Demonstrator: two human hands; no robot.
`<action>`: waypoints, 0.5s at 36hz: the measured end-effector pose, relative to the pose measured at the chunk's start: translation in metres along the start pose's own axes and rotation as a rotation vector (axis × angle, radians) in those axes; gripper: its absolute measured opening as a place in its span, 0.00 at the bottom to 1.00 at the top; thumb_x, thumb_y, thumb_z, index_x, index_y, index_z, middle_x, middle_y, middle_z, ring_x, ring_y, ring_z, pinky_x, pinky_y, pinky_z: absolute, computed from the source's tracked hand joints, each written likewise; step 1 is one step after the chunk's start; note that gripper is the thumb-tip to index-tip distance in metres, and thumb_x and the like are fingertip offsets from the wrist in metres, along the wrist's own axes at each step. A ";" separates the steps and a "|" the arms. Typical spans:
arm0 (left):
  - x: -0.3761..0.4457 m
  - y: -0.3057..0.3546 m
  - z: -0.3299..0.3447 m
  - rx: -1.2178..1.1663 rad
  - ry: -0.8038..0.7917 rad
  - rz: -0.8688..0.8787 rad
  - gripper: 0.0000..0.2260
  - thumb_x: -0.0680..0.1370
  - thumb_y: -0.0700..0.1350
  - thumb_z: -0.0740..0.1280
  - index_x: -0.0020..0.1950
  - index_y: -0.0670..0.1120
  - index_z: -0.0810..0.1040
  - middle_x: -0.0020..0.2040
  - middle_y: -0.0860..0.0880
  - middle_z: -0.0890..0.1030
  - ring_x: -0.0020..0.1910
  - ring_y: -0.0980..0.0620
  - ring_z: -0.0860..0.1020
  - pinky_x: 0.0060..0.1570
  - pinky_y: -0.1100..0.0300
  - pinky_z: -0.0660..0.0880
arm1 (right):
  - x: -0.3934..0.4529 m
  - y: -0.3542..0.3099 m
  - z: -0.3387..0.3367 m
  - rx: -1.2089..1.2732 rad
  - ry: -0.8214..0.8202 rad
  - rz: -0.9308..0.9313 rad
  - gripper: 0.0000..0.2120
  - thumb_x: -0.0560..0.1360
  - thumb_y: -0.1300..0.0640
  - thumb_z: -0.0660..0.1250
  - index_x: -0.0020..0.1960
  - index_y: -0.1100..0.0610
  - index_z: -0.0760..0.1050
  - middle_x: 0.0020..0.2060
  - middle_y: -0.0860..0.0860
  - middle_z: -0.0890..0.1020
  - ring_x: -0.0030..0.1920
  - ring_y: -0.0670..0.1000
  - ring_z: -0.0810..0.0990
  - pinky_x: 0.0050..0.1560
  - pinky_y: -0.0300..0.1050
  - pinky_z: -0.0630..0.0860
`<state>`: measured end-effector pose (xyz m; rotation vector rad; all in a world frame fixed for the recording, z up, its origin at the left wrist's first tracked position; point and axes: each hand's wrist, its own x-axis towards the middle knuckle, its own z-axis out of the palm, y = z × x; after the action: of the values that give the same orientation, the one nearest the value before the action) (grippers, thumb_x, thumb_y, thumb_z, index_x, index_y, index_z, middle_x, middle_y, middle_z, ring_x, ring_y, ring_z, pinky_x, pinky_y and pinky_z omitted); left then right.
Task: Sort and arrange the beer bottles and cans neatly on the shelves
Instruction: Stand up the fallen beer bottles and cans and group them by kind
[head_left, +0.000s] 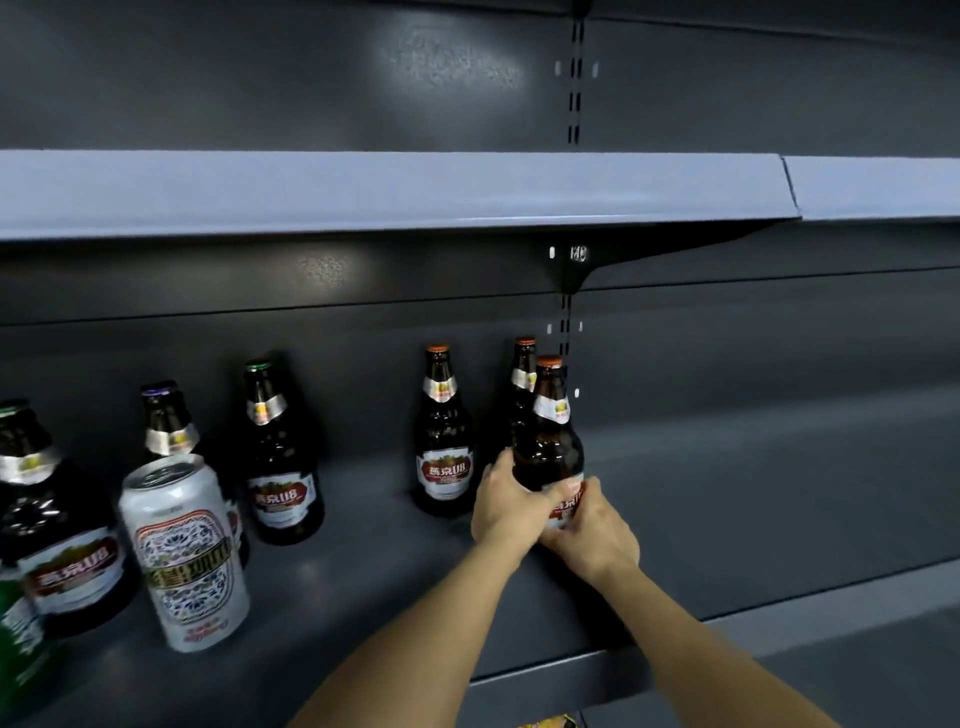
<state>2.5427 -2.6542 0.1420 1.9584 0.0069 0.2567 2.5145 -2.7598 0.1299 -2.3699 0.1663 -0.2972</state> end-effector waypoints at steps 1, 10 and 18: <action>0.001 -0.001 0.000 -0.002 0.005 0.004 0.34 0.54 0.69 0.73 0.57 0.60 0.75 0.52 0.58 0.80 0.53 0.55 0.80 0.51 0.51 0.79 | 0.000 0.001 0.001 -0.005 0.000 -0.004 0.26 0.67 0.40 0.72 0.52 0.51 0.63 0.44 0.44 0.76 0.42 0.49 0.75 0.39 0.45 0.68; -0.005 0.002 -0.009 0.051 -0.014 0.037 0.39 0.52 0.71 0.69 0.60 0.58 0.75 0.54 0.56 0.81 0.54 0.53 0.80 0.54 0.51 0.78 | -0.002 0.000 0.004 -0.041 -0.031 -0.028 0.36 0.64 0.35 0.72 0.62 0.54 0.62 0.58 0.49 0.77 0.53 0.54 0.80 0.52 0.50 0.76; -0.023 -0.006 -0.018 0.032 -0.053 -0.006 0.43 0.64 0.62 0.76 0.75 0.55 0.62 0.68 0.52 0.72 0.66 0.51 0.73 0.64 0.49 0.72 | -0.011 -0.003 0.015 -0.005 -0.002 0.022 0.36 0.71 0.44 0.71 0.70 0.57 0.58 0.64 0.53 0.74 0.62 0.56 0.76 0.60 0.54 0.72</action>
<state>2.5176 -2.6387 0.1389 1.9959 -0.0183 0.2015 2.5078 -2.7453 0.1197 -2.3713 0.1916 -0.2842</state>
